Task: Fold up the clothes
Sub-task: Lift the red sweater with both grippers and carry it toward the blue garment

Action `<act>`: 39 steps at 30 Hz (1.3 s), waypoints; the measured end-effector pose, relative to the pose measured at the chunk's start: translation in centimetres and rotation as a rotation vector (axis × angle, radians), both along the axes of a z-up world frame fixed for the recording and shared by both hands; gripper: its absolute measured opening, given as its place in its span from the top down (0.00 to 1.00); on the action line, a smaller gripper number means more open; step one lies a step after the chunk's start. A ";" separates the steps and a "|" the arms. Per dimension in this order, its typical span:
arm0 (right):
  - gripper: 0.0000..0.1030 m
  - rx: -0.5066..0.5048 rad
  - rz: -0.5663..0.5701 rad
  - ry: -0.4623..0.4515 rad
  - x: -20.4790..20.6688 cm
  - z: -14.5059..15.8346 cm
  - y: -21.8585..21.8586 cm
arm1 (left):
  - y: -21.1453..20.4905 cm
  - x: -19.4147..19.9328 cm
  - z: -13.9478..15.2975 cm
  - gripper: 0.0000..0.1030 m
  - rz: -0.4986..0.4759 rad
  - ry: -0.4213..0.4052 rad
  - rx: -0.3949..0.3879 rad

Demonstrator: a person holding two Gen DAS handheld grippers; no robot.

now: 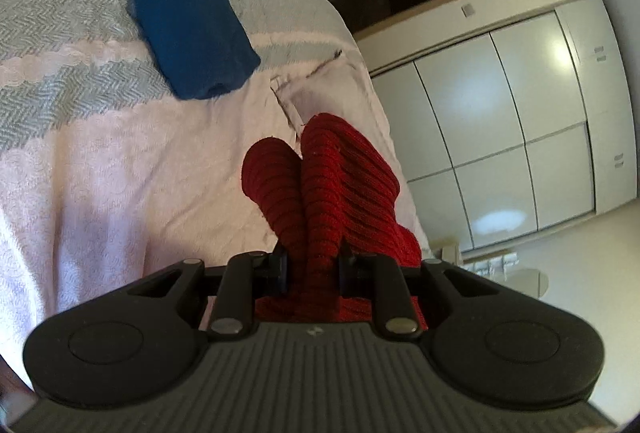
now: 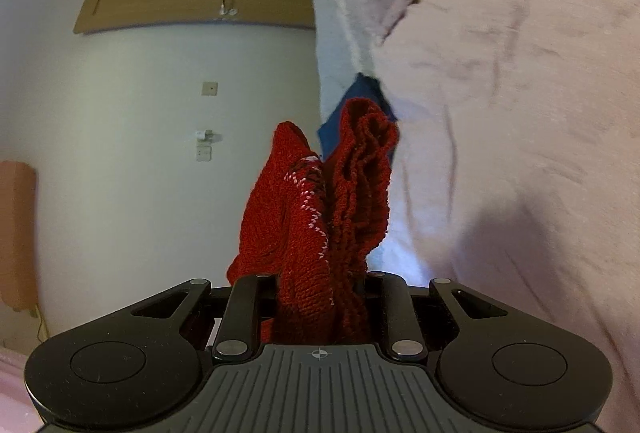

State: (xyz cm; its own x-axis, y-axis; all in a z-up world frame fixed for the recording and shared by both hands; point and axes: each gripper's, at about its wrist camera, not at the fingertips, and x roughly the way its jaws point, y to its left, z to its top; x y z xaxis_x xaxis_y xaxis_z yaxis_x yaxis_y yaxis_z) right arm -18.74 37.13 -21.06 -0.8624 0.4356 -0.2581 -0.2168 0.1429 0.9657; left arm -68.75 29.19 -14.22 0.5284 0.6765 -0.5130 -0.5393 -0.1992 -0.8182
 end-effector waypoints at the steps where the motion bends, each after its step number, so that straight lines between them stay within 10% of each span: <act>1: 0.80 -0.002 0.000 -0.004 -0.4 0.4 0.3 | 0.4 -0.5 0.2 0.84 0.003 -0.005 -0.004; 15: 0.80 -0.036 -0.239 0.008 -15.7 -0.5 5.9 | 18.5 -15.9 -0.5 0.84 -0.214 0.033 -0.007; 29: 0.80 0.024 -0.422 0.007 -28.3 1.0 24.1 | 43.4 -25.2 1.0 0.83 -0.374 0.085 0.118; 39: 0.80 -0.130 -0.423 -0.049 -29.0 -5.7 27.6 | 47.7 -25.2 -7.4 0.83 -0.424 0.086 -0.019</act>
State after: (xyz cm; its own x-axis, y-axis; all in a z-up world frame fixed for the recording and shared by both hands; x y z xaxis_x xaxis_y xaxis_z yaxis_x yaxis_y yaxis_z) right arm -47.74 64.75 -26.79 -0.6009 0.7084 -0.3703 -0.1585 0.3484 0.9238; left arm -93.96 76.93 -21.67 0.7120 0.3989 -0.5778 -0.6431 0.0401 -0.7647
